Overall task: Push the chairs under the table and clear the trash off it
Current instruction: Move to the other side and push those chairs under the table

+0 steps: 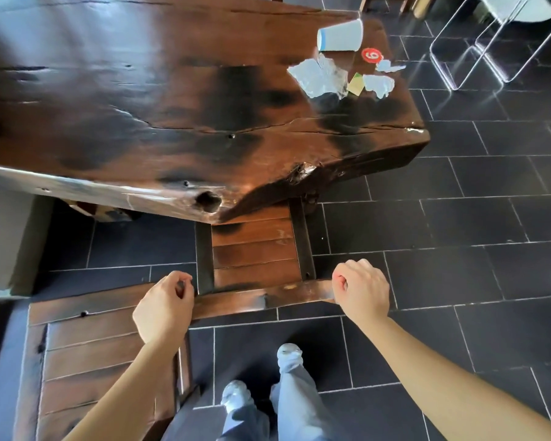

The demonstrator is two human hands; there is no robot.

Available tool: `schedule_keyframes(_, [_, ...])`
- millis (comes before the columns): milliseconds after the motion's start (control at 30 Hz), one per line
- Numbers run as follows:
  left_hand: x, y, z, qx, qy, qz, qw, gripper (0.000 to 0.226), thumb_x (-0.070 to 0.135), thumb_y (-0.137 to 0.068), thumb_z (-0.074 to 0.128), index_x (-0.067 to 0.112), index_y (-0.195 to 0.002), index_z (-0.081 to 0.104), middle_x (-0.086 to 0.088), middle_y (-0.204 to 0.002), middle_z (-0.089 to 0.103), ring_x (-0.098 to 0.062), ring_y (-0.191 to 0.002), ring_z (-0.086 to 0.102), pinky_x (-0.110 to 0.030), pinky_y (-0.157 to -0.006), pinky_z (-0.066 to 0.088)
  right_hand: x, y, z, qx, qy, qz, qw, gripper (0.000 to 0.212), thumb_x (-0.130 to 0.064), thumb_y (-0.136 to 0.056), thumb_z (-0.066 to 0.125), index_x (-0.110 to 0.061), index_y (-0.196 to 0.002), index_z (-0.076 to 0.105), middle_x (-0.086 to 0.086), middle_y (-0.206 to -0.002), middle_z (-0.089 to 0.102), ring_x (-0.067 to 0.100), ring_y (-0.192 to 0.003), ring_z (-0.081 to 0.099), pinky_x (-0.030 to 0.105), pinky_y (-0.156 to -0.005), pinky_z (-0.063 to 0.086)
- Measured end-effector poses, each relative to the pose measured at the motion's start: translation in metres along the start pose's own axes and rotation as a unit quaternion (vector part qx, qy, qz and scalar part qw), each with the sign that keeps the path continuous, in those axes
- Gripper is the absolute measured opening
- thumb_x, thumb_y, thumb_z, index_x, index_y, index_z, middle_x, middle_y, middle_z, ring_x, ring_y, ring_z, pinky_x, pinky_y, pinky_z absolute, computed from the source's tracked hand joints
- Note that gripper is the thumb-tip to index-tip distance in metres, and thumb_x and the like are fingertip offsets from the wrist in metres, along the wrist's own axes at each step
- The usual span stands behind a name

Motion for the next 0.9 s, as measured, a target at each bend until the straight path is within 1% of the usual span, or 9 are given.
schedule_keyframes(100, [0.000, 0.001, 0.000, -0.010, -0.003, -0.006, 1.000, 0.013, 0.027, -0.089, 0.052, 0.032, -0.093, 0.063, 0.003, -0.083, 0.069, -0.019, -0.069, 0.052, -0.027, -0.060, 0.036, 0.000, 0.000, -0.001, 0.002, 0.003, 0.001, 1.000, 0.016, -0.010, -0.073, 0.066, -0.023, -0.064, 0.062, -0.007, -0.058, 0.056, 0.013, -0.058, 0.049, 0.027, -0.052, 0.047])
schedule_keyframes(267, [-0.001, 0.001, 0.001, -0.010, -0.011, -0.002, 1.000, 0.011, 0.029, -0.090, 0.051, 0.032, -0.092, 0.061, 0.005, -0.089, 0.068, -0.024, -0.077, 0.062, -0.029, -0.063, 0.044, -0.002, 0.001, -0.004, 0.005, 0.005, 0.020, 1.000, 0.018, -0.009, -0.071, 0.067, -0.024, -0.062, 0.061, -0.008, -0.057, 0.055, 0.012, -0.057, 0.050, 0.022, -0.046, 0.042])
schedule_keyframes(400, [0.000, 0.000, 0.001, -0.003, -0.008, 0.017, 1.000, 0.011, 0.029, -0.090, 0.050, 0.029, -0.088, 0.062, 0.006, -0.094, 0.064, -0.024, -0.078, 0.060, -0.029, -0.061, 0.042, -0.006, 0.000, -0.007, 0.032, 0.018, 0.041, 0.998, 0.018, -0.008, -0.072, 0.068, -0.019, -0.060, 0.063, -0.004, -0.055, 0.054, 0.011, -0.052, 0.041, 0.019, -0.045, 0.031])
schedule_keyframes(500, [-0.001, 0.001, 0.003, -0.002, -0.010, 0.025, 1.000, 0.012, 0.029, -0.090, 0.050, 0.029, -0.088, 0.062, 0.004, -0.088, 0.067, -0.023, -0.076, 0.059, -0.028, -0.060, 0.041, -0.005, 0.005, -0.009, 0.050, 0.010, 0.046, 0.998, 0.016, -0.008, -0.073, 0.069, -0.016, -0.060, 0.065, -0.001, -0.054, 0.057, 0.011, -0.052, 0.038, 0.016, -0.048, 0.024])
schedule_keyframes(533, [-0.002, 0.001, 0.003, -0.007, -0.014, 0.026, 1.000, 0.012, 0.030, -0.090, 0.050, 0.029, -0.089, 0.062, 0.003, -0.086, 0.068, -0.023, -0.075, 0.059, -0.028, -0.060, 0.041, -0.005, 0.005, -0.009, 0.051, 0.005, 0.045, 0.998, 0.015, -0.009, -0.074, 0.070, -0.016, -0.061, 0.065, 0.000, -0.055, 0.058, 0.012, -0.052, 0.041, 0.015, -0.049, 0.025])
schedule_keyframes(600, [-0.005, -0.001, 0.003, -0.018, -0.025, 0.024, 0.999, 0.011, 0.030, -0.090, 0.050, 0.030, -0.092, 0.062, 0.002, -0.083, 0.069, -0.021, -0.071, 0.055, -0.028, -0.061, 0.040, -0.005, 0.008, -0.007, 0.050, -0.013, 0.048, 0.998, 0.013, -0.010, -0.076, 0.069, -0.015, -0.064, 0.068, 0.002, -0.058, 0.062, 0.016, -0.054, 0.052, 0.017, -0.048, 0.033])
schedule_keyframes(667, [-0.009, -0.005, 0.000, -0.025, -0.031, 0.017, 0.999, 0.012, 0.030, -0.090, 0.050, 0.029, -0.094, 0.062, 0.001, -0.082, 0.068, -0.020, -0.070, 0.050, -0.029, -0.061, 0.038, -0.009, 0.012, -0.004, 0.047, -0.024, 0.058, 0.997, 0.012, -0.010, -0.077, 0.068, -0.016, -0.067, 0.069, 0.001, -0.062, 0.064, 0.018, -0.058, 0.058, 0.020, -0.049, 0.041])
schedule_keyframes(767, [-0.017, -0.011, -0.004, -0.023, -0.036, 0.017, 0.999, 0.014, 0.029, -0.090, 0.050, 0.029, -0.097, 0.062, -0.001, -0.082, 0.068, -0.019, -0.070, 0.048, -0.029, -0.061, 0.036, -0.018, 0.020, 0.000, 0.053, -0.028, 0.069, 0.996, 0.015, -0.008, -0.075, 0.068, -0.018, -0.065, 0.067, -0.001, -0.059, 0.061, 0.015, -0.056, 0.054, 0.022, -0.047, 0.045])
schedule_keyframes(900, [-0.020, -0.014, -0.006, -0.021, -0.033, 0.035, 0.999, 0.013, 0.029, -0.091, 0.051, 0.029, -0.097, 0.062, 0.002, -0.082, 0.068, -0.019, -0.070, 0.052, -0.028, -0.060, 0.039, -0.024, 0.023, 0.002, 0.065, -0.019, 0.063, 0.996, 0.016, -0.005, -0.075, 0.066, -0.017, -0.064, 0.065, -0.001, -0.058, 0.058, 0.010, -0.056, 0.043, 0.017, -0.047, 0.036])
Point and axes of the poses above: each hand's wrist, its own y-axis away from the middle knuckle, its own z-axis out of the palm, x = y × z, the point moved 5 cm from there along -y, towards the middle knuckle
